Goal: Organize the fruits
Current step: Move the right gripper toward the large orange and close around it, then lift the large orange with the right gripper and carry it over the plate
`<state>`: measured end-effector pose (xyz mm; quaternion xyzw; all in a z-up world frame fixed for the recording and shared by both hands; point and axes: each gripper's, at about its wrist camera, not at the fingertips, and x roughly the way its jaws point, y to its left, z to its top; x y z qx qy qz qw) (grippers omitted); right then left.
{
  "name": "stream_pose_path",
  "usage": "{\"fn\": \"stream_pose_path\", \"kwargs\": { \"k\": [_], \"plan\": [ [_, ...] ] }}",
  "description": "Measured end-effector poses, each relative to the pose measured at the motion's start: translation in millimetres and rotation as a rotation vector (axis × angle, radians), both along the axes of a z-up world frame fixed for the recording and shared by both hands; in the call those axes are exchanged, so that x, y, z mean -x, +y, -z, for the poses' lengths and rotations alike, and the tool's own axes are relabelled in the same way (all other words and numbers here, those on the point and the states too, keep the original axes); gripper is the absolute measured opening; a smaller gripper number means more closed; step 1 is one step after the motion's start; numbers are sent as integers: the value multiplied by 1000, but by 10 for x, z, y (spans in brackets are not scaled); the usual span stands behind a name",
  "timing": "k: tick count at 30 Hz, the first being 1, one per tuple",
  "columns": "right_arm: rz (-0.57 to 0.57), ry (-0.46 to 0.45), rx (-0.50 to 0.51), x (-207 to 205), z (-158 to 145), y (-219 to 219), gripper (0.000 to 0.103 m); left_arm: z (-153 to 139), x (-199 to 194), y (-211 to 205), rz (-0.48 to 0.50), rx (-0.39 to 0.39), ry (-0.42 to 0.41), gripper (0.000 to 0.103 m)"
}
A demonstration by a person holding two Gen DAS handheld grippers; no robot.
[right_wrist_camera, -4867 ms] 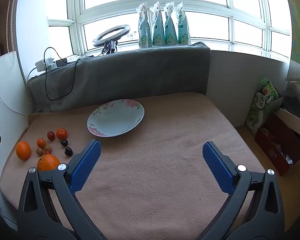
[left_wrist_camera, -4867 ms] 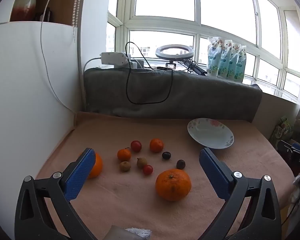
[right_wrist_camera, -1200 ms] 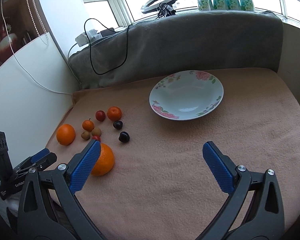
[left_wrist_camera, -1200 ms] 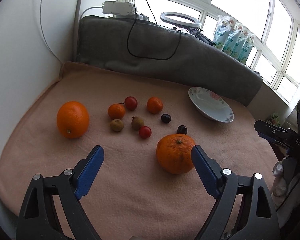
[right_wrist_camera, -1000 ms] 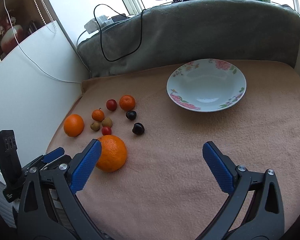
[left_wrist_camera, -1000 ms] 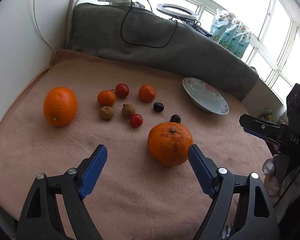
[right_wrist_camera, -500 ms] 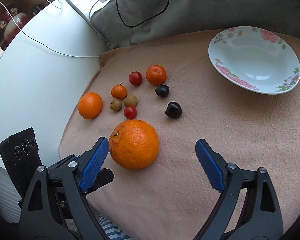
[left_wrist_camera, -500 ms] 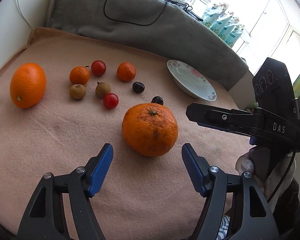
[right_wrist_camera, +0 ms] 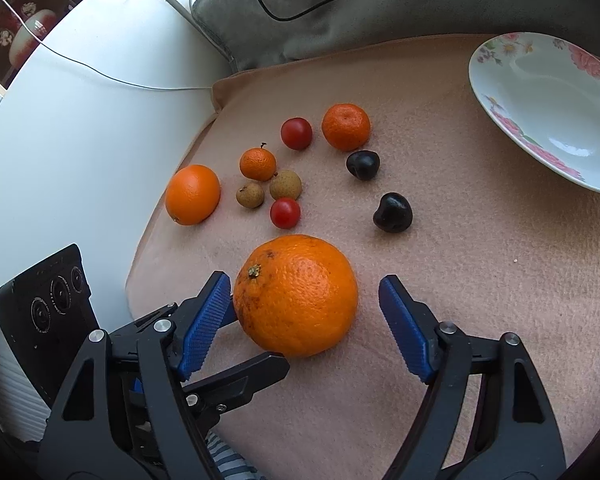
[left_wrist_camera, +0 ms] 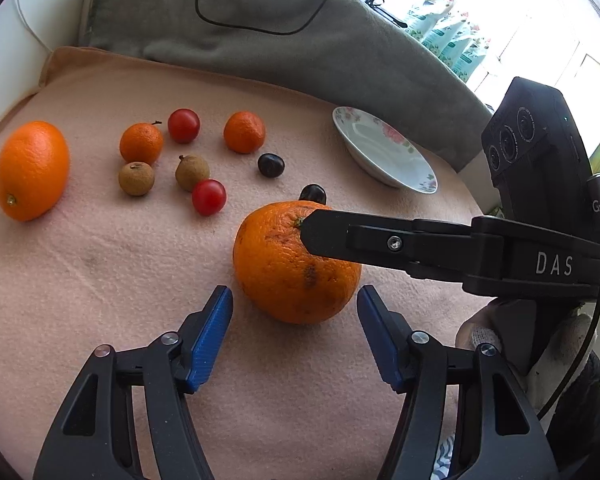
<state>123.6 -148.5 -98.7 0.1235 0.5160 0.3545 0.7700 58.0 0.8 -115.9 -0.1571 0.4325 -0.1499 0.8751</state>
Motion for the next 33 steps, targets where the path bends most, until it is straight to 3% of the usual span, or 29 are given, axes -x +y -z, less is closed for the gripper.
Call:
{"fn": "stream_pose_path", "kwargs": {
  "k": [10,21,33],
  "plan": [
    [-19,57,-43,-66,110,23,69,11,-55,-7,9,14,9,60],
    [-20,46,-63,-53,86,-12,68,-66,-77,-93,12,-22,1,60],
    [36,0,-78,-90,-100,-356,68,-226,-204,-354,53,-33,-43,60]
  ]
}}
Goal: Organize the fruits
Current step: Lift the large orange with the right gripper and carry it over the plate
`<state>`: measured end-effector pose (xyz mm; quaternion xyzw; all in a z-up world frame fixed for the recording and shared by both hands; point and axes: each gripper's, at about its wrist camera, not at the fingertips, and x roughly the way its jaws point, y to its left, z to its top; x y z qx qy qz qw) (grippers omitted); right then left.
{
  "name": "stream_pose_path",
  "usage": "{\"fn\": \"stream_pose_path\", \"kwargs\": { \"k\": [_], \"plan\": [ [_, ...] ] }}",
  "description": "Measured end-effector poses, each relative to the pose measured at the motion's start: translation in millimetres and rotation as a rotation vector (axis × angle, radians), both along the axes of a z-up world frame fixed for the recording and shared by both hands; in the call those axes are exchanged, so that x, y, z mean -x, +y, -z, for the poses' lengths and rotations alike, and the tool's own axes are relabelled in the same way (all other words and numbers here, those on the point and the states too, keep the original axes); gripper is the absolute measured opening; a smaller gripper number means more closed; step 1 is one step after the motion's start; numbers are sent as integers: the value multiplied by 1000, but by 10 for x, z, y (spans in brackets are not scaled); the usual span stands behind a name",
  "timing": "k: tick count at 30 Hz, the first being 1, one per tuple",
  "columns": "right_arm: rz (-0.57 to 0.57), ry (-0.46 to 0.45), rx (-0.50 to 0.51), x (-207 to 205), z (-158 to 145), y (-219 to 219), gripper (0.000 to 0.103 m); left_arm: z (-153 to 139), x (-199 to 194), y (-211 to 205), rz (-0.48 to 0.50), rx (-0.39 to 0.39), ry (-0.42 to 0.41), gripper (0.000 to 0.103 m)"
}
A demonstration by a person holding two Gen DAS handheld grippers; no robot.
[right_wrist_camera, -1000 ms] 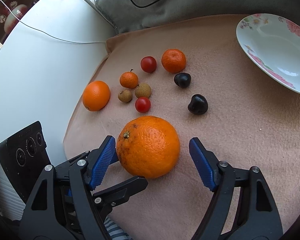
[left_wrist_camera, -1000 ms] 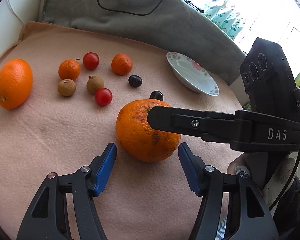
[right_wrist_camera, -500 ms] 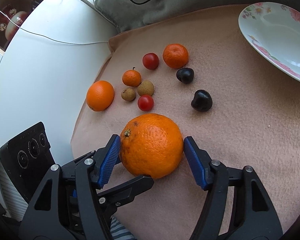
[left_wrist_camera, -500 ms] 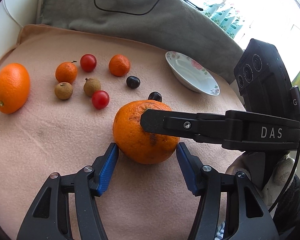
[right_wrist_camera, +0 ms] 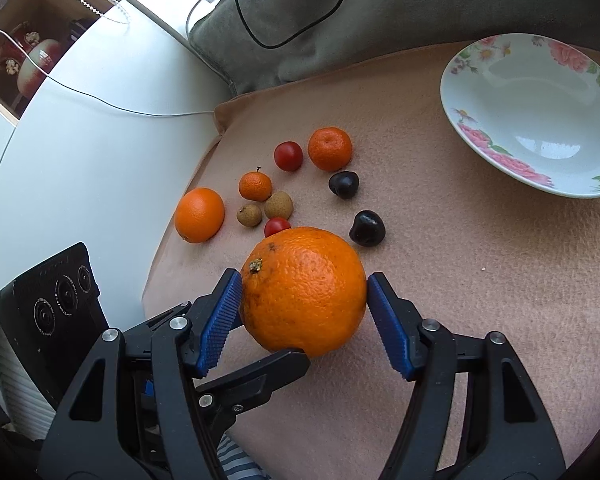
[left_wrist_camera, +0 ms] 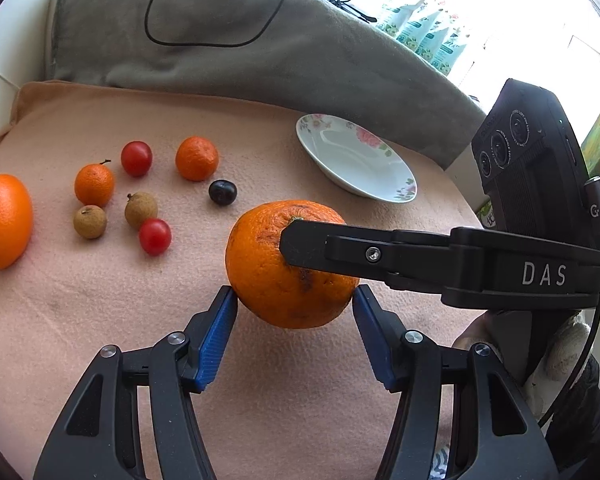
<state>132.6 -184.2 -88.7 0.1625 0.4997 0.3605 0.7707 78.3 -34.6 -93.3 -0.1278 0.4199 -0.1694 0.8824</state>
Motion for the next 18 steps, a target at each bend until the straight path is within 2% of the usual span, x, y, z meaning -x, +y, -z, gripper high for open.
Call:
{"fn": "stream_pose_path", "kwargs": {
  "k": [18],
  "plan": [
    [133,-54,-7,-369,-166,-594,68,-190,-552,-536,99,-9,-67,60]
  ]
}}
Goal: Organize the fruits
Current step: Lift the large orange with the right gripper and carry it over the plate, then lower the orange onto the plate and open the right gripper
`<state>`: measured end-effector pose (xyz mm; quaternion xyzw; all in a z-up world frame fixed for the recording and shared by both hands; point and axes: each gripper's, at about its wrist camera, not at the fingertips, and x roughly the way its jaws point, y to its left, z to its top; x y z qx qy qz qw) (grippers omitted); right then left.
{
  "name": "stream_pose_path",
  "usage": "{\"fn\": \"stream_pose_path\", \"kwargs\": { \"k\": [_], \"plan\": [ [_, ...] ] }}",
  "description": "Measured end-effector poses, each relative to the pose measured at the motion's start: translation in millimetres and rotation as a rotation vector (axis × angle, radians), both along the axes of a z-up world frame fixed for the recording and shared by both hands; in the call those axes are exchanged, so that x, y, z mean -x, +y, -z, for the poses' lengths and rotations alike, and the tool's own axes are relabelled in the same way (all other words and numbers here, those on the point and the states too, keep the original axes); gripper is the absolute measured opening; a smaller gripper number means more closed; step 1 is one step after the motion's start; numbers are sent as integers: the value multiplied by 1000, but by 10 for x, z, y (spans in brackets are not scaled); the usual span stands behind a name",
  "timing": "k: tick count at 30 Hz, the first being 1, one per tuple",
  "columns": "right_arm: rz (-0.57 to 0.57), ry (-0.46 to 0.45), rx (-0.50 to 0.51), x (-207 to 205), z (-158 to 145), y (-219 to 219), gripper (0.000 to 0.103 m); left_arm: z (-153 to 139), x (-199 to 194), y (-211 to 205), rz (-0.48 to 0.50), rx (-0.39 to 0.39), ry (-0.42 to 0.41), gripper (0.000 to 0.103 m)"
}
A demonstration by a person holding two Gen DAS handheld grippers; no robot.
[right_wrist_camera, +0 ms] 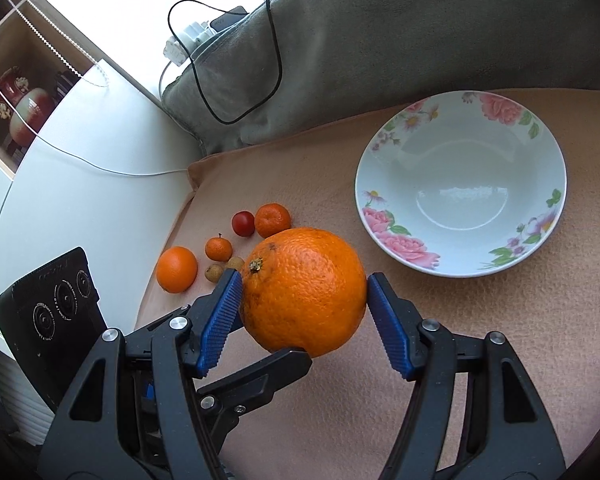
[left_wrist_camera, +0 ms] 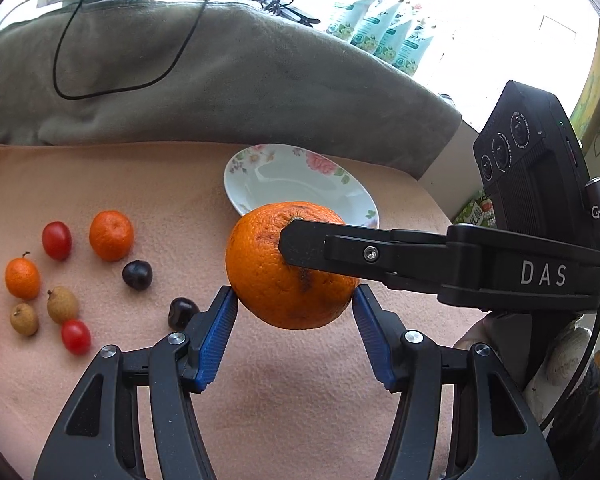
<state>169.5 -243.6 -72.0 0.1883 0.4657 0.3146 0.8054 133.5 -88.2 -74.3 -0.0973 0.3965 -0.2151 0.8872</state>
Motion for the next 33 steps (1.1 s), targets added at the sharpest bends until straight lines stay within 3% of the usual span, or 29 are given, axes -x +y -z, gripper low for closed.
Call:
{"fn": "stream_pose_path", "kwargs": {
  "k": [13,27,33],
  "plan": [
    [61,33,-15,-329,67,-307,68,20,-311,-288,43,-16,2,60],
    [79,75,-12,-497,154,-364,68,59,-433,-337,44,-38,18,60],
    [148,2,13,-500,-46,-483,68,-72,-377,-291,28,-58,-33,59]
  ]
}}
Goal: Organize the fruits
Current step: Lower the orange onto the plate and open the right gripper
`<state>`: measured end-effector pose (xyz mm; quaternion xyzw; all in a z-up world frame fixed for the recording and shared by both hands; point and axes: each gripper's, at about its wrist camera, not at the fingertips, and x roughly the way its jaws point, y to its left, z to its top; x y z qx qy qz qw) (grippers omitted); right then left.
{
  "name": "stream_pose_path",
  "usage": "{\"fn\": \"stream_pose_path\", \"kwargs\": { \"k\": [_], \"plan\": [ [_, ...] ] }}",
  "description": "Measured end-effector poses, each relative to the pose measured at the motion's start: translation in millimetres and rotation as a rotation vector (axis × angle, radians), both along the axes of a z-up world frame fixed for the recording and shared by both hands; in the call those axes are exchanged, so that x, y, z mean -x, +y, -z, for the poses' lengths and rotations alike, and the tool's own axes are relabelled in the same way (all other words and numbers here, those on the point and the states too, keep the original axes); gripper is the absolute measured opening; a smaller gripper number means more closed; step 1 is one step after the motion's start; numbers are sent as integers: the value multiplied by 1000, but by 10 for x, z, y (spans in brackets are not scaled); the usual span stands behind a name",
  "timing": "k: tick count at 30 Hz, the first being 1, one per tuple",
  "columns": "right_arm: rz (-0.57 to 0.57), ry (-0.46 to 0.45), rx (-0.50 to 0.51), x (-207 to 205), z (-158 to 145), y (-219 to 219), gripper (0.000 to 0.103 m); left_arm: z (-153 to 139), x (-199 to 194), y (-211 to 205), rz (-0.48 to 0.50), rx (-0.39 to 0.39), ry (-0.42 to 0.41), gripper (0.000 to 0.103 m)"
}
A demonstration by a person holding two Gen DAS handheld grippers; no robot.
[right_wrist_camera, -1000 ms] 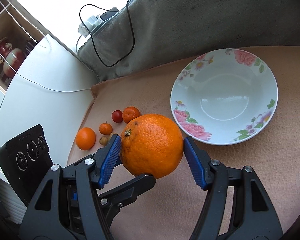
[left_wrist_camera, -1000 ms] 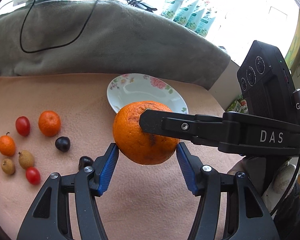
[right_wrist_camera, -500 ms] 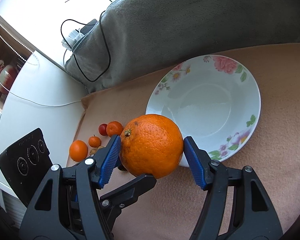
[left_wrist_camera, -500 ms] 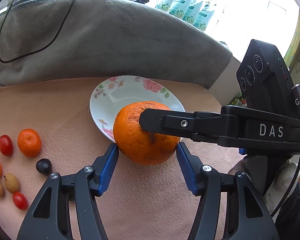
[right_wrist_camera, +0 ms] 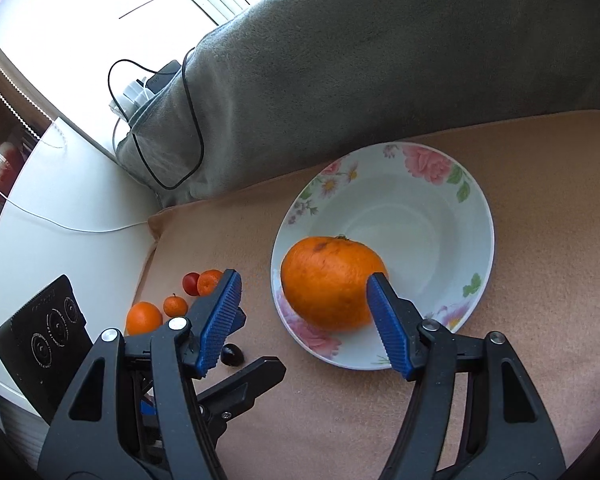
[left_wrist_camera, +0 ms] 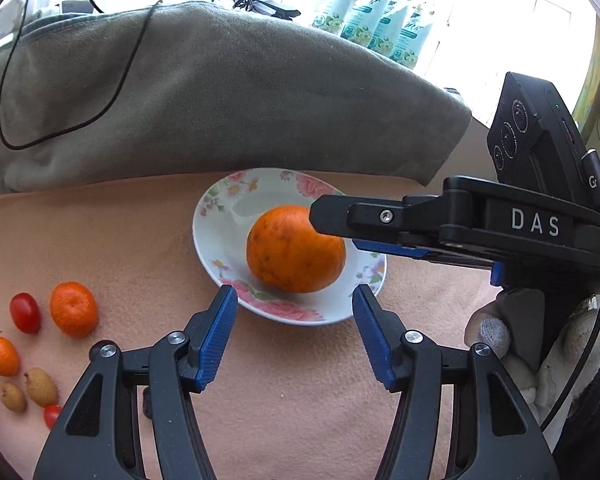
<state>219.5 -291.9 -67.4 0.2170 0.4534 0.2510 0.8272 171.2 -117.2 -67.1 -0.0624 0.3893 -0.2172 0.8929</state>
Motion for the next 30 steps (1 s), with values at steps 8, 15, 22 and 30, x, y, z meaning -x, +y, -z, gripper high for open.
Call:
{"fn": "stream_pose_path", "kwargs": {
  "k": [8,15,22,30],
  "plan": [
    [60,-91,21,175,-284,-209,76,-157,146,137,-26,-13,-52,59],
    [85,-177,110,420,-475,-244,86,-182,258,213,-43,-29,-73,60],
    [95,-200,136,592,-508,-235,91,-211,352,328,-47,-40,-86,64],
    [47,-198,155,747,-412,-92,91,-228,547,666,-122,-62,-107,68]
  ]
}}
